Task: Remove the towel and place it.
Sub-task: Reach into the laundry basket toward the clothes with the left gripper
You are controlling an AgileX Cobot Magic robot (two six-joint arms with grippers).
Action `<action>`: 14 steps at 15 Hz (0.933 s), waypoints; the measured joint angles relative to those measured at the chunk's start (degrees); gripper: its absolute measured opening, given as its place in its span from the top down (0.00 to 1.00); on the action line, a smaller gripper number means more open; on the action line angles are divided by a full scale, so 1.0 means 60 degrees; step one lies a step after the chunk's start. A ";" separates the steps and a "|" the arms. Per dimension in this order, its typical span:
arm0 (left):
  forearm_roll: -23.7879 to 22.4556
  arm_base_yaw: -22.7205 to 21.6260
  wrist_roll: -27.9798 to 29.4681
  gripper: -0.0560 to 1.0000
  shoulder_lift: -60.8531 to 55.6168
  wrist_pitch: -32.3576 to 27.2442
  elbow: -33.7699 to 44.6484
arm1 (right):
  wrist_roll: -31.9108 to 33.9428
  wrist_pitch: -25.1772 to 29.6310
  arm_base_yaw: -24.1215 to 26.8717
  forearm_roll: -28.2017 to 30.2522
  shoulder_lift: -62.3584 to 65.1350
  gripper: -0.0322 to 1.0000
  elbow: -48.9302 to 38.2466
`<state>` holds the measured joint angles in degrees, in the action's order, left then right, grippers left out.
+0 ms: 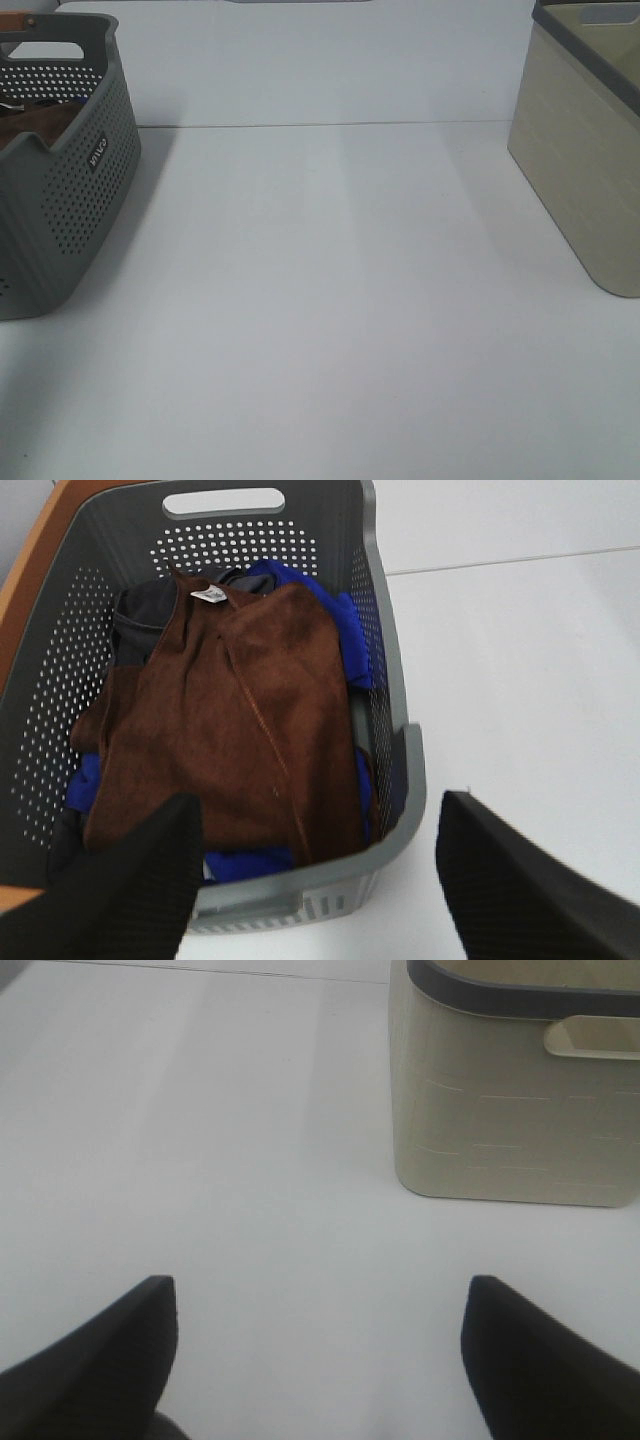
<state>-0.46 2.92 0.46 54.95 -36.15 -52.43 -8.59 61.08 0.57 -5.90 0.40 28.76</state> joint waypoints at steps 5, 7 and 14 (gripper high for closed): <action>-0.0162 0.0000 0.0038 0.37 0.3944 -0.1165 -0.3495 | 0.0000 0.0000 0.0000 0.0000 0.0000 0.24 0.0000; -0.0162 -0.0076 0.0038 0.38 0.5405 -0.2044 -0.4889 | 0.0000 0.0000 0.0000 0.0000 0.0000 0.24 0.0000; -0.0162 -0.1127 0.0325 0.38 0.9482 -0.3848 -0.9282 | 0.0000 0.0000 0.0000 0.0000 0.0000 0.24 0.0000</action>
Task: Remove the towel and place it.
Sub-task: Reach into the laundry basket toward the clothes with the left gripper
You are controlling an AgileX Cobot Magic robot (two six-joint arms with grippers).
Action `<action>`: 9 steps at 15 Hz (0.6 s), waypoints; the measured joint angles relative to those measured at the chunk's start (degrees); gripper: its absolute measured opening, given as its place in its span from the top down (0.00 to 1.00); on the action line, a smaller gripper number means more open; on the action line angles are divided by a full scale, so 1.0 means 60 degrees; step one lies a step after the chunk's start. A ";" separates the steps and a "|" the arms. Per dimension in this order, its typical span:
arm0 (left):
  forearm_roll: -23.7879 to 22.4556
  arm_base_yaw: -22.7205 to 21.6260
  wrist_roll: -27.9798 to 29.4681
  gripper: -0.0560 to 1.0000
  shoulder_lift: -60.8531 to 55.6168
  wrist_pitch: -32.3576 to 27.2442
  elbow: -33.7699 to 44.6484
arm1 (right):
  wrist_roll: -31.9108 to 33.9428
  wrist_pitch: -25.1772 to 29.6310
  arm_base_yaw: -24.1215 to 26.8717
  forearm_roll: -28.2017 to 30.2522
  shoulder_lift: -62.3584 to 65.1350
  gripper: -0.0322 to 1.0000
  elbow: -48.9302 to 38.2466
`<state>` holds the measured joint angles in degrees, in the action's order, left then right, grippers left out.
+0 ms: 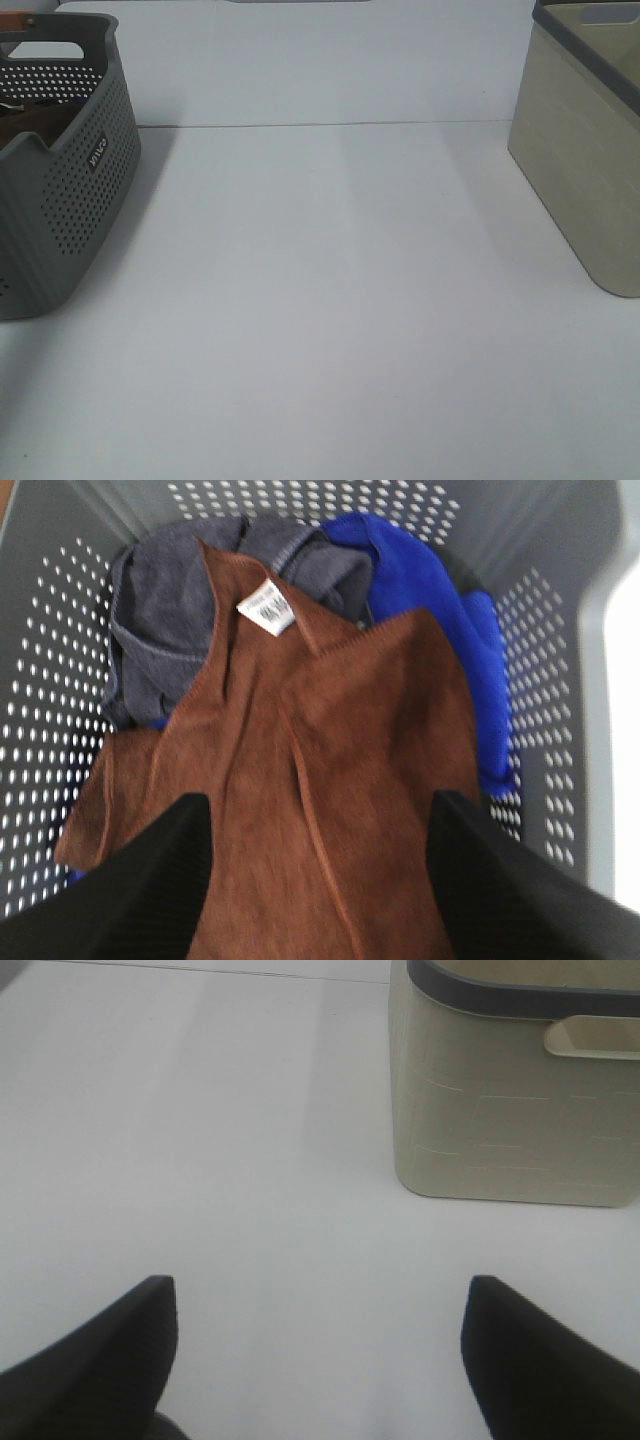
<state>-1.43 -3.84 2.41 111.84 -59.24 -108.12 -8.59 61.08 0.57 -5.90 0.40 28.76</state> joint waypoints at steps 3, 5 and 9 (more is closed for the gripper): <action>-0.0124 -0.0172 0.0220 0.38 0.1241 -0.0057 -0.1232 | 0.0000 0.0000 0.0000 0.0000 0.0000 0.24 0.0000; -0.0382 -0.0267 0.0458 0.38 0.1881 -0.0057 -0.1833 | 0.0000 0.0000 0.0000 0.0000 0.0000 0.24 0.0000; -0.1089 -0.0325 0.0726 0.38 0.2855 0.0497 -0.2292 | 0.0000 0.0000 0.0000 0.0000 0.0000 0.24 0.0000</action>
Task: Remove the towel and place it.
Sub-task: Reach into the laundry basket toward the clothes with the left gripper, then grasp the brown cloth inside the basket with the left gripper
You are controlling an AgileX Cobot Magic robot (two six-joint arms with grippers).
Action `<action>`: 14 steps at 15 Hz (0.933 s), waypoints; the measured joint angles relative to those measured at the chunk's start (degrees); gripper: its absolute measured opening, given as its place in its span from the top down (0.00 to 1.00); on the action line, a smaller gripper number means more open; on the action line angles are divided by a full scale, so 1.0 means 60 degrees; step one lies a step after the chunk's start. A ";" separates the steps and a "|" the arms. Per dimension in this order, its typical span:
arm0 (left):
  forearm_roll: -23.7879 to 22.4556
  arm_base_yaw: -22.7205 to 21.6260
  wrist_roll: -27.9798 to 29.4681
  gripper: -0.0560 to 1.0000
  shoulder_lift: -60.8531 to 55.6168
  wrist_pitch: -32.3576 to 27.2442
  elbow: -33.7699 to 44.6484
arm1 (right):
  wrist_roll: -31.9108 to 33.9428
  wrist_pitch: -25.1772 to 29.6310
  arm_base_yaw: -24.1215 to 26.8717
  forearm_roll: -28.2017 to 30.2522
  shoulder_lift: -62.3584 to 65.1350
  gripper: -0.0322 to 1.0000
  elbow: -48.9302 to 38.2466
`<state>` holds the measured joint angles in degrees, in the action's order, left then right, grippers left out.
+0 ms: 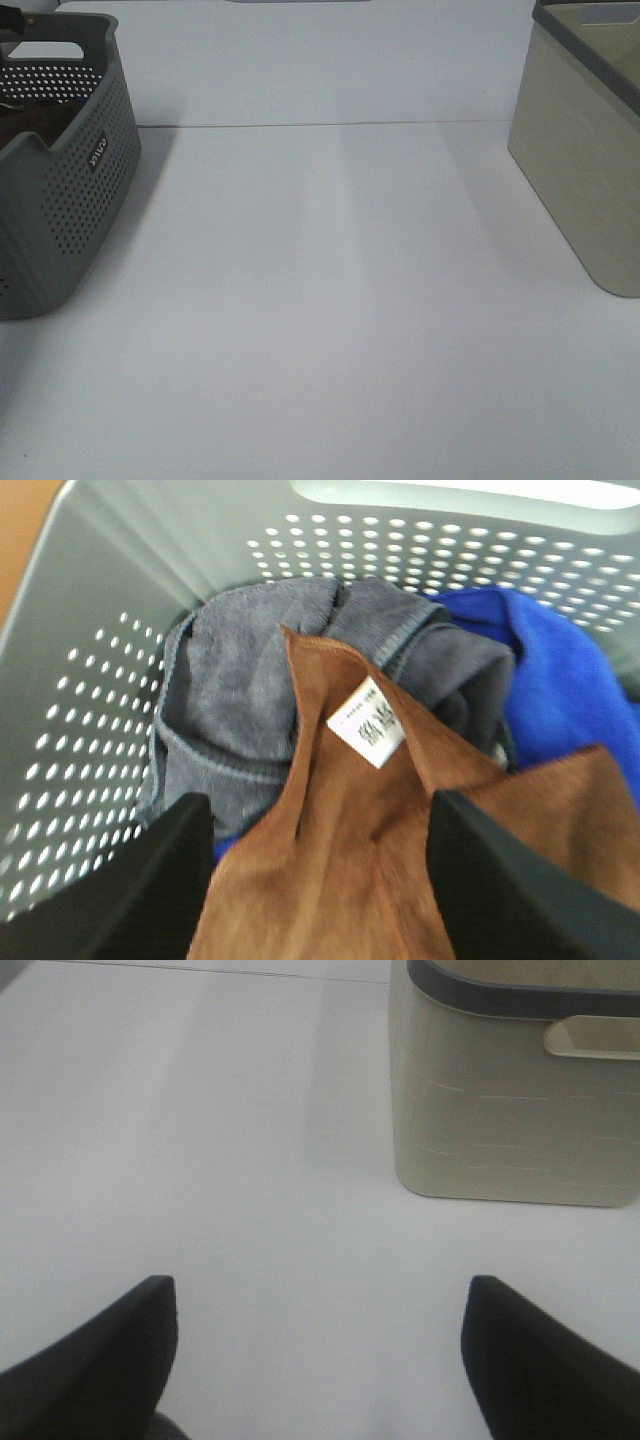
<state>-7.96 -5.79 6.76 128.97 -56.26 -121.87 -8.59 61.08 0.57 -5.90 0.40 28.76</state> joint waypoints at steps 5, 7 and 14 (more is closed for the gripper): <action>-0.0392 0.0000 0.0487 0.38 0.0659 0.1261 -0.0010 | 0.0000 0.0000 0.0000 0.0000 0.0000 0.24 0.0000; -0.0420 0.0000 0.0516 0.38 0.0707 0.1423 -0.0029 | 0.0000 0.0000 0.0000 0.0000 0.0000 0.24 0.0000; -0.0773 -0.0124 0.0583 0.38 0.1050 0.1576 -0.0048 | 0.0000 0.0000 0.0000 0.0000 0.0000 0.24 0.0000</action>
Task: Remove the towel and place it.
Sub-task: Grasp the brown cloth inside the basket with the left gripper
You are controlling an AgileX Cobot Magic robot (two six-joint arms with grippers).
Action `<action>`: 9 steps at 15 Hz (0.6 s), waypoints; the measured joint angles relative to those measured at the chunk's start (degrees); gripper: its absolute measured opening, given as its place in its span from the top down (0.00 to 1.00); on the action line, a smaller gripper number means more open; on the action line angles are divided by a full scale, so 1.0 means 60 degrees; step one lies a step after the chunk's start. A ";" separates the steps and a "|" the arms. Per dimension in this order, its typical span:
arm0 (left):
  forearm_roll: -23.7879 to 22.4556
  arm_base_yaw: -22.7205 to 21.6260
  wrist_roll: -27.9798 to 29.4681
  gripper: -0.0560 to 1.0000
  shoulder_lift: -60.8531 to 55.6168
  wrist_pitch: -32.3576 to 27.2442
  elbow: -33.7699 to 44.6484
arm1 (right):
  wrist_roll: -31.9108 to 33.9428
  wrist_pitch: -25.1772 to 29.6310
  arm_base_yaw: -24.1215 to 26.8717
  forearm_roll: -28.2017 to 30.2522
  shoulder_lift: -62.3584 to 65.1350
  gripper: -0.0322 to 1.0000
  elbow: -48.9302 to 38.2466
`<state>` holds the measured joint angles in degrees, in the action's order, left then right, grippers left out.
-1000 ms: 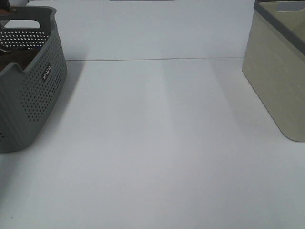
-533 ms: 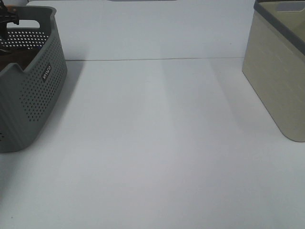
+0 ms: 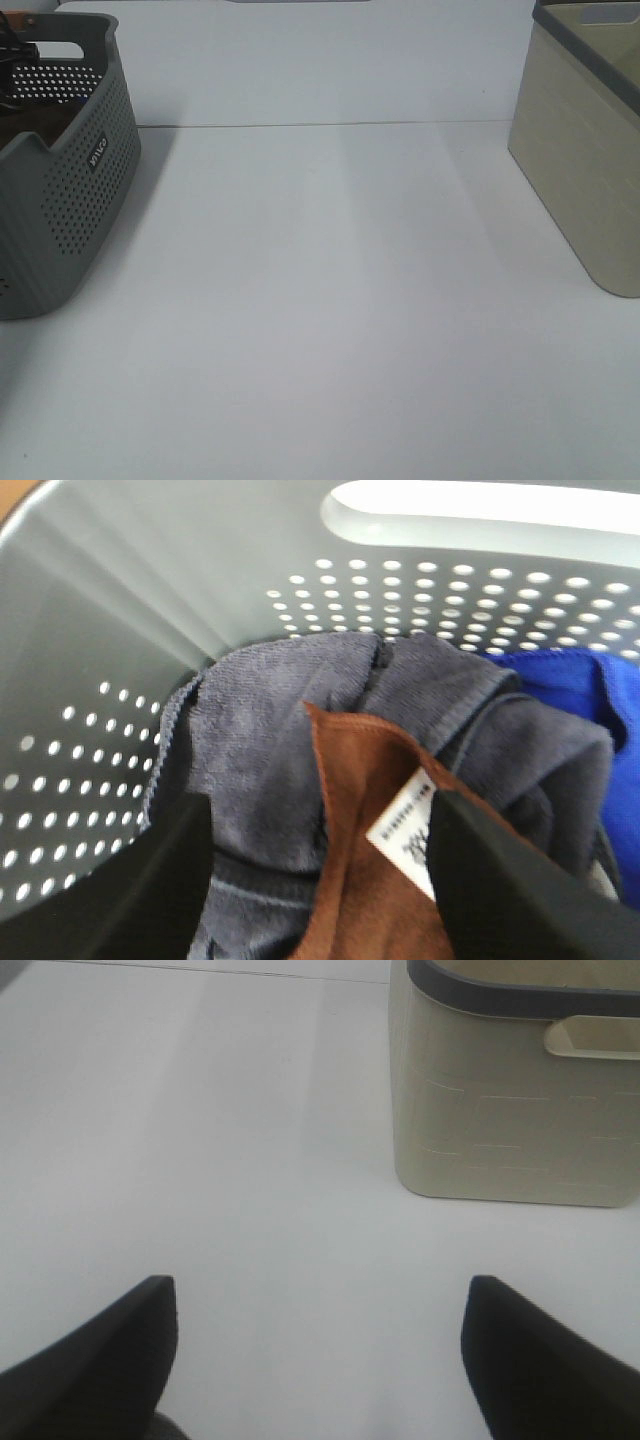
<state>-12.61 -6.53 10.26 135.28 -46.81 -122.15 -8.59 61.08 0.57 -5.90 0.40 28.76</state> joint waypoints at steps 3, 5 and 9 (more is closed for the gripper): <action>0.0000 -0.0220 0.0172 0.38 0.0201 0.0134 0.0000 | 0.0000 0.0000 0.0000 0.0000 0.0000 0.24 0.0000; 0.0057 -0.0277 0.0181 0.39 0.0248 0.0392 0.0000 | 0.0000 0.0000 0.0000 0.0000 0.0000 0.24 0.0000; 0.0793 -0.0277 -0.0115 0.42 0.0363 0.0831 0.0000 | 0.0000 0.0000 0.0000 0.0000 0.0000 0.24 0.0000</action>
<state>-7.85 -8.19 9.57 137.45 -41.83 -122.15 -8.59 61.08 0.57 -5.90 0.40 28.76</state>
